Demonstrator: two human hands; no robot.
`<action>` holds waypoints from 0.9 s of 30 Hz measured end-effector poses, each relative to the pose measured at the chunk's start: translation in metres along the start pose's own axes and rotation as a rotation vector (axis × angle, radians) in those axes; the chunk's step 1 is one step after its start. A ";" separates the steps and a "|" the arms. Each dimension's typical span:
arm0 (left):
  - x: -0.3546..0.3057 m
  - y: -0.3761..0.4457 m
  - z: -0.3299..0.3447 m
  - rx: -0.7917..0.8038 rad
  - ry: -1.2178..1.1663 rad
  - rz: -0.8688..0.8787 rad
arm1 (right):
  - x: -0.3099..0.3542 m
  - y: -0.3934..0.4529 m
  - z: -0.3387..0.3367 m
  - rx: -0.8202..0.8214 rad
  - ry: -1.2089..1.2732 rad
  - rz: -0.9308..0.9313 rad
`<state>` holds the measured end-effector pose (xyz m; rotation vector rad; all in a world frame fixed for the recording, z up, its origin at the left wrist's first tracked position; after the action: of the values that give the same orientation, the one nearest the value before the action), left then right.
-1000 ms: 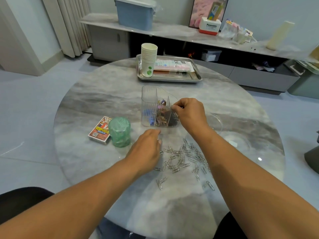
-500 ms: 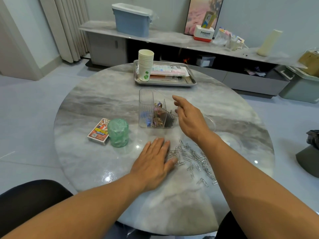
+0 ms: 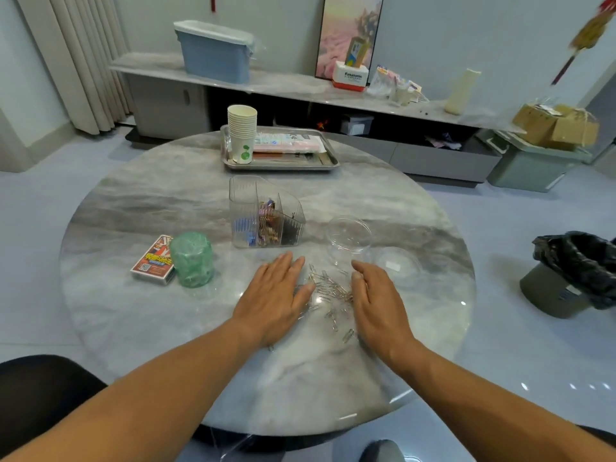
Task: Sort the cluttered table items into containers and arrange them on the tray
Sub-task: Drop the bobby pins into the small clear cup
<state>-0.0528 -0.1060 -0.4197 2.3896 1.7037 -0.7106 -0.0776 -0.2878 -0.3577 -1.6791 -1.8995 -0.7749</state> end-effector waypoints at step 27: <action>-0.013 -0.043 0.006 -0.338 -0.345 -0.157 | -0.021 0.024 0.041 0.236 -0.073 0.029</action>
<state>-0.0975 -0.1038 -0.4123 1.8079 1.7133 -0.7350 -0.0502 -0.2722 -0.3997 -1.6030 -1.9274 -0.4627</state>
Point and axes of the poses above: each hand's wrist, its own y-axis towards the middle knuckle, its own z-axis out of the palm, x = y × z, the point moved 9 cm from there along y, towards the middle knuckle, and after that the axes turned 11 degrees about x, right-handed, at the moved point
